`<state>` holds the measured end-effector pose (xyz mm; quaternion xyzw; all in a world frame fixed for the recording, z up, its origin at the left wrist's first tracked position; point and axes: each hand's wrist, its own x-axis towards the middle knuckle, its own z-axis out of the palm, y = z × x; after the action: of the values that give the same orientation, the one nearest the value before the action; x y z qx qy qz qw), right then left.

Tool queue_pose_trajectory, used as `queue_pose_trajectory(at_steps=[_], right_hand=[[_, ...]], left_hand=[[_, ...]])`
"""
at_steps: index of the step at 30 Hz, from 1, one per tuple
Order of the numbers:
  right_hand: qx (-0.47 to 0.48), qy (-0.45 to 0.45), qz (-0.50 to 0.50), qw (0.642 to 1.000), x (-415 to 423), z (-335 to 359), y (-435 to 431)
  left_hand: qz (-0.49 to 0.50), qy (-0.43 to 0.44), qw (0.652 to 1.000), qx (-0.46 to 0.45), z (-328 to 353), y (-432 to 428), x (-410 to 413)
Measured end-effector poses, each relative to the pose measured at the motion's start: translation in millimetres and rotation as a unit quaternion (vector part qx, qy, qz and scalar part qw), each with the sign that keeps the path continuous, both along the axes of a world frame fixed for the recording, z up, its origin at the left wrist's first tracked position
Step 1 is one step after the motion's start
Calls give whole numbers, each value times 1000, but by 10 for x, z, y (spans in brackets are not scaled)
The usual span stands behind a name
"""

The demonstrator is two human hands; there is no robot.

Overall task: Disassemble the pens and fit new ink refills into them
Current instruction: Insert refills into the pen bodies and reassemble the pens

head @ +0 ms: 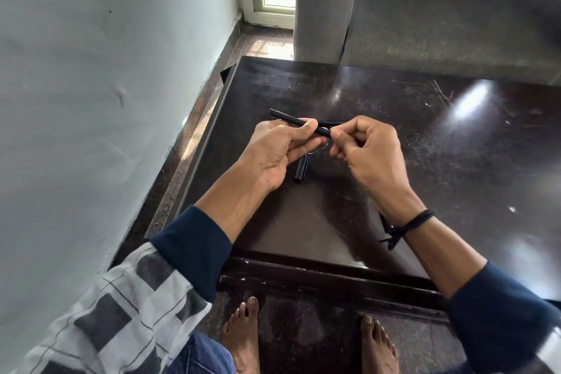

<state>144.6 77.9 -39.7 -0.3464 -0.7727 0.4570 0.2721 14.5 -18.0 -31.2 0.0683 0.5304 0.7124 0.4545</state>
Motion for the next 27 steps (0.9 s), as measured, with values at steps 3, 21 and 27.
queue_pose_trajectory(at_steps=[3,21,27], right_hand=[[45,-3,-8,999,1,11,-32],[193,11,14,981,7,15,-106],[55,18,8,998,-22,27,-47]], left_hand=[[6,-2,1000,2,9,-6,7],[15,-18,1000,-3,34,-35,-15],[15,-14,1000,-4,43,-41,-33]])
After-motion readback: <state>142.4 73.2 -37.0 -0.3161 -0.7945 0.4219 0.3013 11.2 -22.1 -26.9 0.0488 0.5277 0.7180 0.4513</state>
